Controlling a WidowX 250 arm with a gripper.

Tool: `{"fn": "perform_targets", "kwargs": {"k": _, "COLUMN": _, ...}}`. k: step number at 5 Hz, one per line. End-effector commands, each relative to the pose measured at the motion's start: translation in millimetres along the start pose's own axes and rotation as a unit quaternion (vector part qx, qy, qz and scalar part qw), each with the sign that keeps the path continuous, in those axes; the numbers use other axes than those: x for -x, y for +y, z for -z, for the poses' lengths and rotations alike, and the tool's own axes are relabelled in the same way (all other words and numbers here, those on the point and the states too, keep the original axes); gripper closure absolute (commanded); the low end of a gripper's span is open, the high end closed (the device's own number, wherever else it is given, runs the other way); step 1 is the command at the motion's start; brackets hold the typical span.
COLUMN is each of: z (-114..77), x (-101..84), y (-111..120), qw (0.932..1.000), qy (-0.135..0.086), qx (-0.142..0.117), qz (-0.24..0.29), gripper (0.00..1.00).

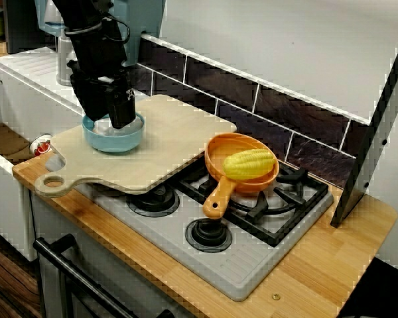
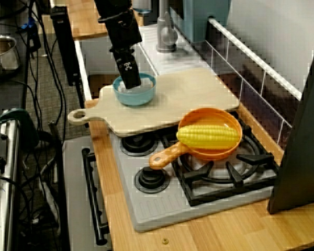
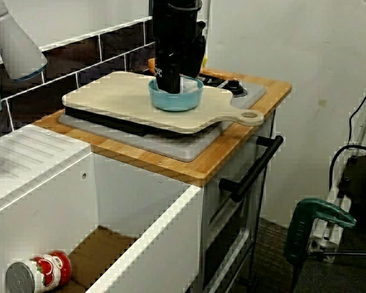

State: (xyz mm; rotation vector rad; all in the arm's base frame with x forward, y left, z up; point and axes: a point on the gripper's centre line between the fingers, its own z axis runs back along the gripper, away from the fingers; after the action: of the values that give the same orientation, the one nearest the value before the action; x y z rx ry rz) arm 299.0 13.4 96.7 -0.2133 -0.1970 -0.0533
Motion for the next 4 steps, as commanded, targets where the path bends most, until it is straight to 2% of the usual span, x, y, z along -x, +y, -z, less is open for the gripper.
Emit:
{"fn": "perform_targets", "kwargs": {"k": 1, "z": -20.7, "x": -7.1, "y": 2.2, "qw": 0.9994, "qy": -0.033, "qx": -0.006, "qz": 0.012, "gripper": 0.0}}
{"fn": "perform_targets", "kwargs": {"k": 4, "z": -5.8, "x": -7.7, "y": -0.6, "qw": 0.9992, "qy": -0.031, "qx": -0.02, "qz": 0.012, "gripper": 0.0}}
